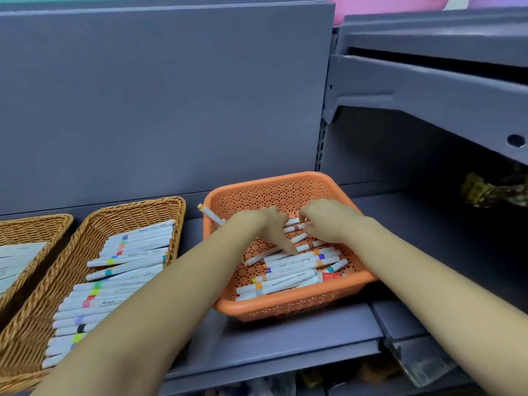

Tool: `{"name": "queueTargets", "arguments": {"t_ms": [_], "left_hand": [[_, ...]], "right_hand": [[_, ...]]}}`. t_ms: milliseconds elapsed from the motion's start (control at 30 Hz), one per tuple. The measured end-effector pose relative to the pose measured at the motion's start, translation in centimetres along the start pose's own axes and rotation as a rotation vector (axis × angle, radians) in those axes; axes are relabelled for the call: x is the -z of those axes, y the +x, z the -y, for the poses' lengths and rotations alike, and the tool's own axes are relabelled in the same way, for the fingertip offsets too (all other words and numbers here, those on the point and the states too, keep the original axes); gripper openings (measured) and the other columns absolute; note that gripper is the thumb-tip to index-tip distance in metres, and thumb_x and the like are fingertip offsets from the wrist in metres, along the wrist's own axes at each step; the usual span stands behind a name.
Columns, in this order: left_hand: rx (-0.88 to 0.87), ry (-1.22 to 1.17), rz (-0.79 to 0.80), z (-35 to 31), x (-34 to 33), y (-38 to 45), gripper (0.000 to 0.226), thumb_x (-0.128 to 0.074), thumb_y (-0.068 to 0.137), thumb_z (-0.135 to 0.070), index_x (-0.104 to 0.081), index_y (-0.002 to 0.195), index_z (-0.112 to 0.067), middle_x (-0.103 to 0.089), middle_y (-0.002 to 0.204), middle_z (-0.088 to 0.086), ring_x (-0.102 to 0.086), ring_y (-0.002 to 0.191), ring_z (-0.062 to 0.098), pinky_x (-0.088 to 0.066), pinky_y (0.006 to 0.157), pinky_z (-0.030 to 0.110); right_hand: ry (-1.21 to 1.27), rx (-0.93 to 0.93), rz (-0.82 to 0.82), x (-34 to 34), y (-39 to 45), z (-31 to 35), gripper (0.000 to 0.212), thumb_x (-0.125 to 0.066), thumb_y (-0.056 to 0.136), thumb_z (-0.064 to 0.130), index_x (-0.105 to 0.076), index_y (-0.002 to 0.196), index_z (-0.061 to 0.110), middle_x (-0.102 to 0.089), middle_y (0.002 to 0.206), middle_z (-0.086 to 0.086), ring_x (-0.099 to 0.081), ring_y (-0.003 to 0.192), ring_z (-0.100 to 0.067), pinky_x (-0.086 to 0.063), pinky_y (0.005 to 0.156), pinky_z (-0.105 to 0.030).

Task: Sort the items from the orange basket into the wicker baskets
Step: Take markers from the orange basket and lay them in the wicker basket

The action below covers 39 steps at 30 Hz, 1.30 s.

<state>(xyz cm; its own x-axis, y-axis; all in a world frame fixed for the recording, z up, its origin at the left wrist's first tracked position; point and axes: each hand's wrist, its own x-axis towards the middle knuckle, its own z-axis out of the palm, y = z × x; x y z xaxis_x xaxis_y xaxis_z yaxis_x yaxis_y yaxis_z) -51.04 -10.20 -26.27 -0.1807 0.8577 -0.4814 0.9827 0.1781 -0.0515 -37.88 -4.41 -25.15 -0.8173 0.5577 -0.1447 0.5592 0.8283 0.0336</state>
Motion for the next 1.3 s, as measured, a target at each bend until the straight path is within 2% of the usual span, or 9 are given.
{"name": "queueTargets", "arguments": {"t_ms": [100, 200, 300, 467, 667, 767, 833, 1100, 1300], "left_hand": [[-0.021, 0.004, -0.044, -0.5, -0.4, 0.1, 0.067, -0.063, 0.079, -0.056, -0.043, 0.125, -0.012, -0.041, 0.122, 0.01, -0.041, 0.103, 0.025, -0.044, 0.094, 0.044], [-0.057, -0.033, -0.082, -1.3, -0.5, -0.3, 0.059, -0.067, 0.08, -0.042, -0.041, 0.122, -0.008, -0.045, 0.111, 0.007, -0.043, 0.092, 0.022, -0.043, 0.077, 0.034], [-0.065, -0.022, -0.084, -1.8, -0.6, -0.4, 0.044, -0.061, 0.088, -0.031, -0.045, 0.119, -0.004, -0.045, 0.094, 0.004, -0.045, 0.084, 0.023, -0.037, 0.065, 0.03], [-0.065, 0.08, -0.073, -2.2, -1.1, -0.3, 0.03, -0.045, 0.096, -0.016, -0.049, 0.122, -0.003, -0.048, 0.098, 0.007, -0.045, 0.085, 0.023, -0.035, 0.069, 0.031], [-0.05, -0.081, -0.113, -0.8, 0.0, -0.7, 0.011, -0.041, 0.096, -0.015, -0.042, 0.106, -0.011, -0.047, 0.089, 0.003, -0.045, 0.08, 0.024, -0.037, 0.069, 0.034], [-0.026, -0.226, -0.229, 0.0, 0.7, -1.3, 0.004, -0.041, 0.096, -0.016, -0.04, 0.099, -0.013, -0.045, 0.08, 0.001, -0.042, 0.066, 0.018, -0.033, 0.057, 0.031], [-0.008, -0.366, -0.322, 0.7, 1.2, -1.8, 0.009, -0.044, 0.097, -0.022, -0.041, 0.094, -0.013, -0.046, 0.077, 0.001, -0.042, 0.06, 0.016, -0.034, 0.052, 0.029], [-0.029, -0.936, -0.673, 3.7, 2.4, -5.2, 0.028, -0.052, 0.093, -0.034, -0.038, 0.076, -0.017, -0.042, 0.066, -0.002, -0.041, 0.057, 0.019, -0.037, 0.062, 0.033], [-0.035, -0.863, -0.775, 6.2, 3.2, -9.3, 0.023, -0.052, 0.093, -0.032, -0.043, 0.079, -0.017, -0.044, 0.066, -0.007, -0.041, 0.056, 0.013, -0.038, 0.063, 0.031]], "right_hand": [[0.005, -0.007, -0.016, -0.1, 0.1, 0.1, 0.028, -0.046, 0.095, 0.017, -0.055, 0.121, 0.013, -0.058, 0.12, -0.007, -0.055, 0.106, -0.025, -0.049, 0.088, -0.038], [0.027, -0.02, -0.034, 0.1, 0.2, 0.1, 0.029, -0.045, 0.095, 0.017, -0.055, 0.122, 0.012, -0.058, 0.121, -0.008, -0.056, 0.108, -0.027, -0.049, 0.089, -0.038], [0.045, -0.026, -0.066, 0.2, 0.3, 0.0, 0.029, -0.045, 0.095, 0.016, -0.056, 0.121, 0.011, -0.057, 0.12, -0.009, -0.054, 0.107, -0.027, -0.048, 0.088, -0.038], [0.078, -0.022, -0.123, 0.3, 0.4, -0.1, 0.028, -0.043, 0.094, 0.014, -0.058, 0.118, 0.01, -0.059, 0.118, -0.009, -0.055, 0.106, -0.027, -0.047, 0.089, -0.038], [0.178, -0.055, -0.272, 1.0, 0.1, -0.1, 0.024, -0.042, 0.094, 0.016, -0.06, 0.11, 0.01, -0.059, 0.114, -0.007, -0.055, 0.101, -0.027, -0.049, 0.083, -0.04], [0.238, -0.083, -0.45, 1.9, -0.4, -0.3, 0.025, -0.041, 0.094, 0.017, -0.062, 0.108, 0.011, -0.058, 0.109, -0.007, -0.056, 0.099, -0.029, -0.049, 0.082, -0.042], [0.251, -0.09, -0.505, 2.6, -0.7, -0.6, 0.025, -0.042, 0.094, 0.019, -0.062, 0.108, 0.011, -0.059, 0.105, -0.008, -0.056, 0.096, -0.029, -0.048, 0.08, -0.041], [0.235, -0.067, -0.435, 4.2, -1.0, 0.1, 0.027, -0.043, 0.095, 0.025, -0.06, 0.114, 0.014, -0.061, 0.111, -0.007, -0.057, 0.1, -0.025, -0.047, 0.082, -0.036], [0.203, -0.011, -0.388, 5.0, -0.2, 4.2, 0.029, -0.043, 0.096, 0.025, -0.06, 0.116, 0.015, -0.061, 0.114, -0.005, -0.057, 0.103, -0.024, -0.049, 0.084, -0.037]]}}
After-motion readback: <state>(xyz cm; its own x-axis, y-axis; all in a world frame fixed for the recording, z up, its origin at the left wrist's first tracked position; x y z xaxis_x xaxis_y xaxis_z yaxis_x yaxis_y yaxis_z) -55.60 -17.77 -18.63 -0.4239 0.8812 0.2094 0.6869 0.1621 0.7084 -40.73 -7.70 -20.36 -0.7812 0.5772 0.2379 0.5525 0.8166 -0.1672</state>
